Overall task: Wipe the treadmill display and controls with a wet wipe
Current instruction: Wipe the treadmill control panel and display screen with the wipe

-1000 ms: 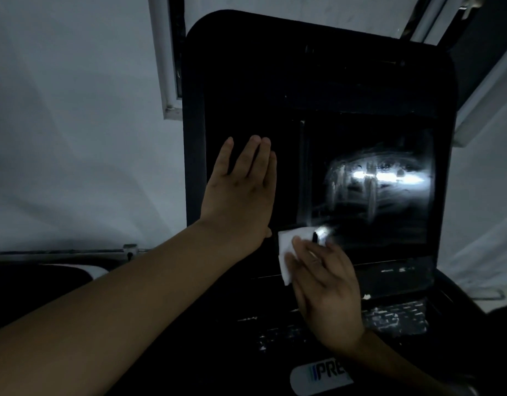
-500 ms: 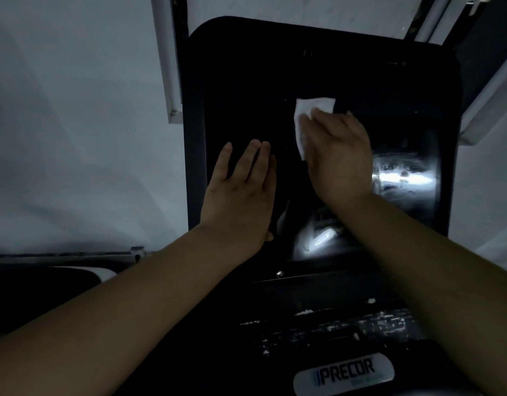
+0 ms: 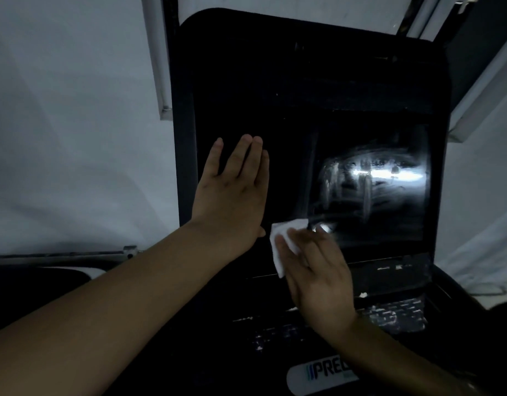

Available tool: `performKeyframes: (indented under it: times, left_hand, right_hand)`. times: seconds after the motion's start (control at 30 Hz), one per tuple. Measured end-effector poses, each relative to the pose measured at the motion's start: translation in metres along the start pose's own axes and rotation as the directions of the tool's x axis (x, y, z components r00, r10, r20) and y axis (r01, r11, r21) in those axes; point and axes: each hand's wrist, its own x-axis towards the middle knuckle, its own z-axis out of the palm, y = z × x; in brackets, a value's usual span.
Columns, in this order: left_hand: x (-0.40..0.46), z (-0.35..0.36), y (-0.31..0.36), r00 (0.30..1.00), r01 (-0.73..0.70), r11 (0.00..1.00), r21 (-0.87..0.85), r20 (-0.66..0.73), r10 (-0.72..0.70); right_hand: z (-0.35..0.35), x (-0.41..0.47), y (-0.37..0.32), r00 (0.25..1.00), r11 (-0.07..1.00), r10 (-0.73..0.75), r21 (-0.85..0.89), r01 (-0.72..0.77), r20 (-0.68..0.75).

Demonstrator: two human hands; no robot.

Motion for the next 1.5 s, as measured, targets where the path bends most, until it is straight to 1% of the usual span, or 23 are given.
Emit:
performKeyframes:
  times: [0.07,0.13,0.23,0.33,0.4,0.47,0.53,0.63,0.7,0.77,0.87,0.97,1.07,1.17,1.23,1.33,1.4,1.43,1.5]
  left_hand:
    - [0.0,0.0,0.0,1.0,0.002,1.0,0.002,0.006,-0.002]
    - [0.0,-0.001,0.001,1.0,0.004,1.0,-0.001,0.005,-0.004]
    - [0.0,-0.002,0.001,1.0,0.012,1.0,-0.002,0.012,-0.012]
    - [0.0,-0.002,0.001,1.0,0.014,1.0,0.007,0.005,-0.014]
    - [0.0,-0.002,0.001,1.0,0.016,1.0,0.004,0.003,-0.016]
    - [0.0,-0.002,0.001,1.0,0.018,1.0,-0.001,0.008,-0.018]
    - [0.0,-0.002,0.001,1.0,0.016,1.0,-0.004,0.015,-0.015]
    - [-0.001,-0.001,0.001,1.0,0.013,1.0,-0.009,0.01,-0.013]
    - [-0.001,-0.002,0.001,1.0,0.009,1.0,0.0,0.014,-0.009]
    - [0.0,-0.002,0.002,1.0,0.009,1.0,0.01,0.016,-0.009]
    - [0.0,-0.002,0.004,1.0,0.013,1.0,-0.001,0.013,-0.013]
    - [-0.001,-0.005,0.01,1.0,0.003,0.999,-0.035,-0.011,-0.004]
    - [0.004,-0.01,0.019,1.0,-0.013,0.998,-0.056,-0.012,0.012]
    - [0.016,-0.015,0.028,1.0,-0.022,0.998,-0.06,-0.013,0.021]
    - [0.023,-0.016,0.033,1.0,-0.026,0.998,-0.051,-0.018,0.025]
    - [0.03,-0.015,0.036,0.999,-0.033,0.999,-0.026,-0.005,0.033]
    - [0.031,-0.013,0.036,1.0,-0.029,0.999,-0.019,0.007,0.029]
    - [0.031,-0.012,0.036,1.0,-0.027,0.999,-0.019,0.008,0.027]
    - [0.031,-0.01,0.037,1.0,-0.028,0.999,-0.02,0.006,0.028]
  right_hand:
    - [0.0,0.026,0.012,0.998,0.999,-0.049,-0.003,0.049,-0.047]
    - [0.0,0.066,0.031,0.992,0.997,-0.067,-0.029,0.064,-0.105]
    - [0.005,0.127,0.059,0.979,0.991,-0.068,-0.127,0.044,-0.191]
    - [0.009,0.156,0.074,0.968,0.985,-0.053,-0.171,0.011,-0.244]
    - [0.008,0.152,0.074,0.971,0.986,-0.049,-0.164,0.011,-0.234]
    - [0.006,0.134,0.067,0.98,0.987,-0.044,-0.158,0.013,-0.196]
    - [0.004,0.103,0.058,0.987,0.992,-0.034,-0.124,0.014,-0.154]
    - [-0.002,0.041,0.04,0.999,0.998,-0.006,-0.055,0.004,-0.043]
    - [-0.006,0.001,0.028,1.0,0.999,0.009,-0.048,-0.008,0.026]
    - [-0.008,-0.023,0.019,0.998,0.998,0.016,-0.056,-0.013,0.054]
    - [-0.009,-0.019,0.021,1.0,0.999,0.006,-0.049,-0.005,0.023]
    - [-0.011,0.017,0.038,0.999,0.998,-0.027,-0.066,0.024,-0.045]
    - [-0.01,0.069,0.069,0.993,0.989,-0.06,-0.141,0.045,-0.102]
    - [-0.006,0.118,0.095,0.982,0.974,-0.061,-0.228,0.018,-0.181]
    - [-0.004,0.136,0.105,0.974,0.969,-0.064,-0.248,0.008,-0.218]
    - [-0.003,0.134,0.107,0.972,0.966,-0.064,-0.257,0.004,-0.226]
    - [-0.003,0.117,0.101,0.974,0.969,-0.05,-0.247,-0.006,-0.22]
    - [-0.004,0.103,0.096,0.977,0.974,-0.037,-0.225,-0.011,-0.209]
    - [-0.007,0.071,0.084,0.99,0.987,-0.002,-0.162,-0.021,-0.143]
